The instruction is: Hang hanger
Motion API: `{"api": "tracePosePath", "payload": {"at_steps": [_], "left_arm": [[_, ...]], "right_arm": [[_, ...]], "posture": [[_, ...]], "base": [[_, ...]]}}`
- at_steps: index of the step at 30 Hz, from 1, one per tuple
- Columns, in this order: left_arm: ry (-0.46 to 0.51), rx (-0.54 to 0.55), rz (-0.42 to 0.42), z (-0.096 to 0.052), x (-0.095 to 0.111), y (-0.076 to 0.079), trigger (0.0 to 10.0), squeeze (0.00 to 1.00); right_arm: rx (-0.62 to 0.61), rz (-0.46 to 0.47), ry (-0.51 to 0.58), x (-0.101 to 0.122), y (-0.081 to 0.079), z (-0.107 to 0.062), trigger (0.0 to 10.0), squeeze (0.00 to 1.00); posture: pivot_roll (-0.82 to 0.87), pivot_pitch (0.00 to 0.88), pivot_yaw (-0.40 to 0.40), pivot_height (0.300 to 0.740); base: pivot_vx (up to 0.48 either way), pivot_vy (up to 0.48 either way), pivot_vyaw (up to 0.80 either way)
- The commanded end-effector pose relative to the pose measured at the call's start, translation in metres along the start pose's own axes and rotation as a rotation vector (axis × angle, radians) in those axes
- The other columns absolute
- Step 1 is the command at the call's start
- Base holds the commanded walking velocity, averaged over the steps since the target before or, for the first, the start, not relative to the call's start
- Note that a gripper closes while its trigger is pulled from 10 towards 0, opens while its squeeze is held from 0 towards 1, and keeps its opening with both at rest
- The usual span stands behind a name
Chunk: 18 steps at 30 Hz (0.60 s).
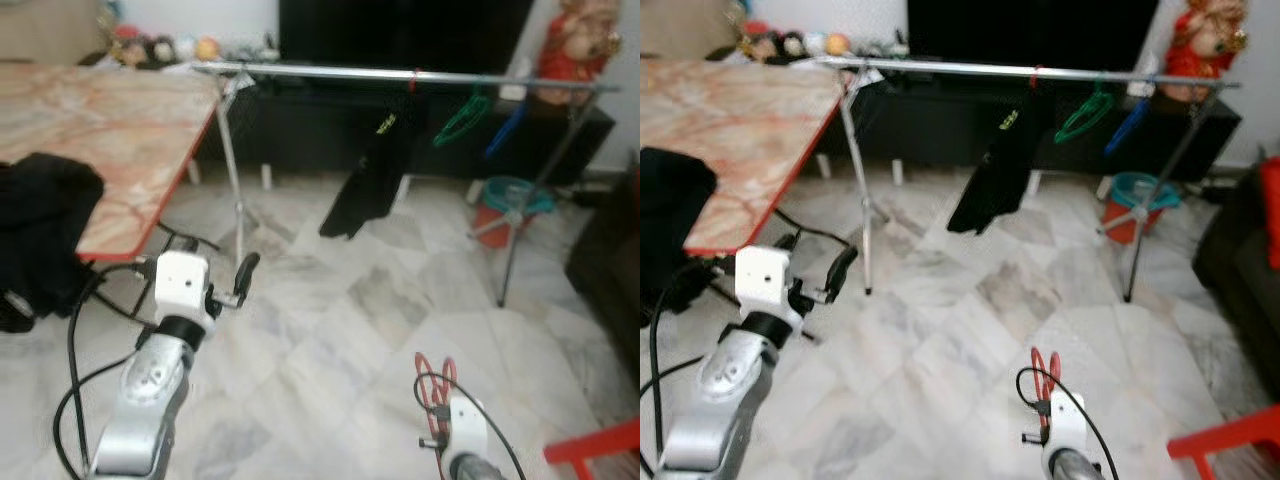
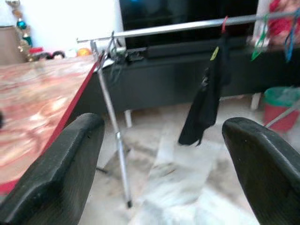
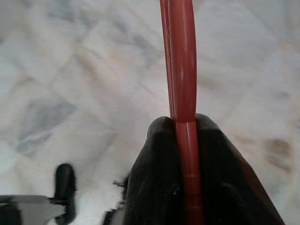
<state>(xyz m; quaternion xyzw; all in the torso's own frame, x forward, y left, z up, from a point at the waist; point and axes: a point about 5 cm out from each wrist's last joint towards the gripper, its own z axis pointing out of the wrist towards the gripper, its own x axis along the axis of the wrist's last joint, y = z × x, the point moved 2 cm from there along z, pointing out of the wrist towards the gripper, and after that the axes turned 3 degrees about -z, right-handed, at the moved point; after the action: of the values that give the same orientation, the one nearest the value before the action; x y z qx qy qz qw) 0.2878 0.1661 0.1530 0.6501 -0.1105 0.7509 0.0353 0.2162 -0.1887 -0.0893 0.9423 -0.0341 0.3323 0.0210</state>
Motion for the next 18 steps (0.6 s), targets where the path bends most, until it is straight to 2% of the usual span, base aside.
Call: {"api": "tracePosePath", "payload": {"at_steps": [1,3,5,6,7,8,9,10,12,14,18], "left_arm": [[-0.040,-0.060,0.020,0.000,-0.007,0.007,10.0,0.00],[-0.057,-0.093,0.027,0.000,-0.010,0.009,10.0,0.00],[-0.066,-0.118,0.056,0.000,-0.012,0.009,10.0,0.00],[-0.083,-0.143,0.065,-0.001,-0.015,0.010,10.0,0.00],[-0.096,-0.168,0.077,-0.001,-0.017,0.011,10.0,0.00],[-0.132,-0.222,0.089,-0.003,-0.023,0.014,10.0,0.00],[-0.147,-0.256,0.092,-0.004,-0.026,0.016,10.0,0.00],[-0.171,-0.322,0.112,-0.006,-0.030,0.019,10.0,0.00],[-0.188,-0.363,0.119,-0.007,-0.032,0.021,10.0,0.00],[-0.227,-0.469,0.161,-0.009,-0.037,0.025,10.0,0.00],[-0.252,-0.555,0.192,-0.010,-0.040,0.030,10.0,0.00]], "right_arm": [[0.004,-0.013,0.033,0.007,0.002,0.000,10.0,0.00],[0.009,-0.025,0.039,0.008,0.002,0.001,10.0,0.00],[0.019,0.003,0.053,0.010,0.001,0.000,10.0,0.00],[0.039,-0.022,0.059,0.011,0.000,0.001,10.0,0.00],[0.063,-0.060,0.061,0.013,-0.002,0.001,10.0,0.00],[0.108,-0.157,0.059,0.015,-0.005,0.001,10.0,0.00],[0.134,-0.209,0.062,0.017,-0.007,0.001,10.0,0.00],[0.208,-0.297,0.150,0.054,-0.011,0.003,10.0,0.00],[0.245,-0.344,0.198,0.075,-0.013,0.002,10.0,0.00],[0.326,-0.481,0.241,0.093,-0.017,-0.001,10.0,0.00],[0.411,-0.585,0.268,0.105,-0.020,-0.005,10.0,0.00]], "posture": [[0.18,0.050,-0.071,0.736],[0.18,0.059,-0.072,0.736],[0.18,0.068,-0.073,0.736],[0.18,0.068,-0.073,0.736],[0.17,0.072,-0.077,0.736],[0.17,0.074,-0.077,0.736],[0.17,0.074,-0.077,0.736],[0.17,0.082,-0.081,0.736],[0.17,0.082,-0.082,0.736],[0.16,0.085,-0.082,0.736],[0.16,0.085,-0.083,0.736]], "base": [[0.000,0.000,0.41],[0.000,0.000,0.00],[0.000,0.000,0.00],[0.000,0.000,0.00],[0.000,0.000,0.00],[0.000,0.000,0.00],[0.000,0.000,0.00],[0.000,0.000,0.00],[0.000,0.000,0.00],[0.000,0.000,0.00],[0.000,0.000,0.00]]}}
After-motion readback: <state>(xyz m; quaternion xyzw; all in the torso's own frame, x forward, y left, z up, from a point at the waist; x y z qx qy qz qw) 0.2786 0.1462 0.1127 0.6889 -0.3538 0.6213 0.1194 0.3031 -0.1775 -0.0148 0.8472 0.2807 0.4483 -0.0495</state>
